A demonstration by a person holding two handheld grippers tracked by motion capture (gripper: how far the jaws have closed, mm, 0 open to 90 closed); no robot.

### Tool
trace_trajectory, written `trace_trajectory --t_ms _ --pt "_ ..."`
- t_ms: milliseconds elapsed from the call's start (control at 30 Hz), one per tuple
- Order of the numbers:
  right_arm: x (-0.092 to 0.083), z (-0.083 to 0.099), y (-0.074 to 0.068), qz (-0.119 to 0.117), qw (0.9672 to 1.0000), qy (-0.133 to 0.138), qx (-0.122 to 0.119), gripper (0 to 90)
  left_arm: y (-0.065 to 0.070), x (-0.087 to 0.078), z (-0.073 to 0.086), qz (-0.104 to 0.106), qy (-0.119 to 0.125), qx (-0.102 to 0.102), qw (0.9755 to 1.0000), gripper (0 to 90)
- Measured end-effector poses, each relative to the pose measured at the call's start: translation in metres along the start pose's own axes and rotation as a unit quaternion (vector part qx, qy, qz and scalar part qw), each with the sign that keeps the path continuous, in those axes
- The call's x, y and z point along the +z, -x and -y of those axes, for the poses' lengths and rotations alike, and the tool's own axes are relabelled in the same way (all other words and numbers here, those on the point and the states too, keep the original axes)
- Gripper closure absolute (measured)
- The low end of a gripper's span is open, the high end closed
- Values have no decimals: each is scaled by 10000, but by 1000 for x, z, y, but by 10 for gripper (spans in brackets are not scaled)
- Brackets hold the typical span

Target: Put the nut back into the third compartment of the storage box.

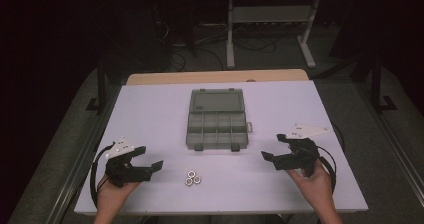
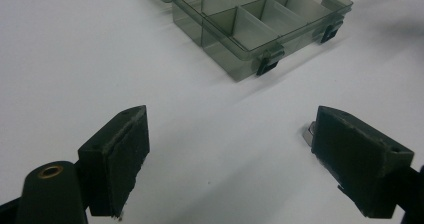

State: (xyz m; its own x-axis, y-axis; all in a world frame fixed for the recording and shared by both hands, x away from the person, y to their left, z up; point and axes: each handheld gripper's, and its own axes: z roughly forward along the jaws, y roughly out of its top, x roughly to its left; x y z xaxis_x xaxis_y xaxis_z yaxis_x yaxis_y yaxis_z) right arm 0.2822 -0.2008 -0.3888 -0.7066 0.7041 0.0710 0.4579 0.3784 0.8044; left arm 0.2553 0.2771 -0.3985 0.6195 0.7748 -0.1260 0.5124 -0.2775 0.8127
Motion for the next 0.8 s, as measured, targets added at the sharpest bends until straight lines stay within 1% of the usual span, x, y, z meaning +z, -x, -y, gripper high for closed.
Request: trace_trajectory --t_ms 100,233,300,333,367,433,467,500,533,567,600,667,700,733,767,800 --pt "3 -6 -5 -100 9999 -66 -122 171 0 -1 0 -24 -11 17 10000 152" --pt "8 -12 -11 -226 9994 -135 -206 171 1 -1 0 -36 -9 35 10000 152" --pt "16 -19 -18 -345 9986 -188 -347 174 1 -1 0 -42 -11 37 10000 152" --pt "16 -19 -18 -345 9986 -188 -347 174 1 -1 0 -40 -10 20 10000 152" --pt "18 -22 -22 -454 9978 -210 -445 190 1 -1 0 -40 -13 39 10000 152" --pt "19 -24 -23 -479 9975 -207 -474 186 2 -1 0 -37 -13 44 10000 152" --pt "21 -26 -26 -546 9971 -240 -482 182 2 -1 0 -34 -21 52 10000 152" --pt "23 -28 -27 -582 9968 -263 -480 182 1 -1 0 -34 -17 130 9999 152" --pt "25 -30 -29 -658 9961 -283 -522 182 2 -1 0 -35 -4 36 10000 152" --pt "28 -32 -32 -750 9953 -302 -528 181 2 -1 0 -35 0 52 10000 152" --pt "28 -32 -32 -750 9953 -302 -528 181 1 -2 0 -35 -5 119 9999 152" --pt "32 -35 -35 -788 9947 -353 -565 181 1 -2 0 -31 -7 108 9999 152" --pt "38 -38 -40 -822 9939 -408 -604 181 1 -2 0 -29 -7 105 9999 152" --pt "38 -38 -40 -822 9939 -408 -604 181 1 -2 0 -29 -7 105 9999 152" --pt "42 -40 -44 -914 9925 -448 -674 183 1 -2 0 -30 -9 111 9999 152" --pt "42 -40 -44 -914 9925 -448 -674 183 1 -2 0 -29 -7 114 9999 152"
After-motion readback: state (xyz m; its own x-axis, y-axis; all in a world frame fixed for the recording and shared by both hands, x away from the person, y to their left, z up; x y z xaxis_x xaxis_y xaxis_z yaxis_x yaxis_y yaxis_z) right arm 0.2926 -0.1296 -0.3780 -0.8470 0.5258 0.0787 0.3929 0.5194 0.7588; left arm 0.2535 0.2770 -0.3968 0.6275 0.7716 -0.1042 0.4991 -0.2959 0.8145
